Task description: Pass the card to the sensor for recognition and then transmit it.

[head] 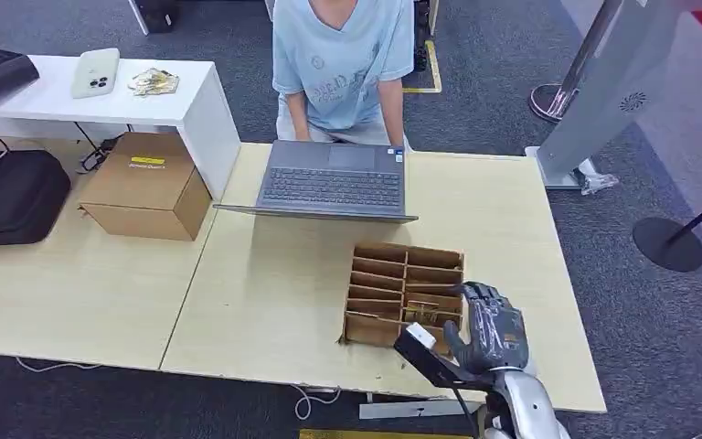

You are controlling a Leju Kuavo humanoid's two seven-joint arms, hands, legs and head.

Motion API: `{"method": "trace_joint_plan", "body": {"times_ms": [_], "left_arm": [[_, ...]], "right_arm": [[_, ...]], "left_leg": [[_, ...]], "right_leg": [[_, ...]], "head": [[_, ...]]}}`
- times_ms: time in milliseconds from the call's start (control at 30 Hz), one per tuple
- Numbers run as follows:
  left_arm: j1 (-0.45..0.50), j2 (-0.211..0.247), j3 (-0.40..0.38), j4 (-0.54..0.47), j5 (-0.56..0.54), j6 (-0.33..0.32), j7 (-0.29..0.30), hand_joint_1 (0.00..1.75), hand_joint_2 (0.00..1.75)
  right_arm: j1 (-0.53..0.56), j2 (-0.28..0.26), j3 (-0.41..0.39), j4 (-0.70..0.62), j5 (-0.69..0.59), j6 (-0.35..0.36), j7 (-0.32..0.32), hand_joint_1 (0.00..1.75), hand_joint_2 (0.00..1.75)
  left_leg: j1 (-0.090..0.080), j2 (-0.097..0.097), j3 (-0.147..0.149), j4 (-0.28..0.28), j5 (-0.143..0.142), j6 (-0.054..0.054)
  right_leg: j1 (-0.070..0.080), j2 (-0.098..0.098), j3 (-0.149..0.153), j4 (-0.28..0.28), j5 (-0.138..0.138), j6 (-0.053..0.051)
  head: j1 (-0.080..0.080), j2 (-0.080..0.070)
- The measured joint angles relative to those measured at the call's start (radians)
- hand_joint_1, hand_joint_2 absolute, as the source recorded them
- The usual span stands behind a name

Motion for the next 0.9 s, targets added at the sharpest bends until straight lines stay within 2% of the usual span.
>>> {"method": "trace_joint_plan", "body": {"times_ms": [300,900], "left_arm": [[0.0,0.0,0.0,0.0,0.001,-0.002,-0.006,0.0,0.0],[0.0,-0.003,0.0,0.0,0.0,0.005,-0.006,0.0,0.0]], "right_arm": [[-0.013,-0.005,0.024,0.023,-0.001,0.001,-0.013,0.77,1.75],[-0.112,-0.016,0.079,0.098,-0.025,0.009,-0.034,0.73,1.75]], "left_leg": [[0.0,0.0,0.0,0.0,0.0,0.0],[0.0,0.0,0.0,0.0,0.0,0.0]], "right_leg": [[0.0,0.0,0.0,0.0,0.0,0.0],[0.0,0.0,0.0,0.0,0.0,0.0]], "head": [[0.0,0.0],[0.0,0.0]]}}
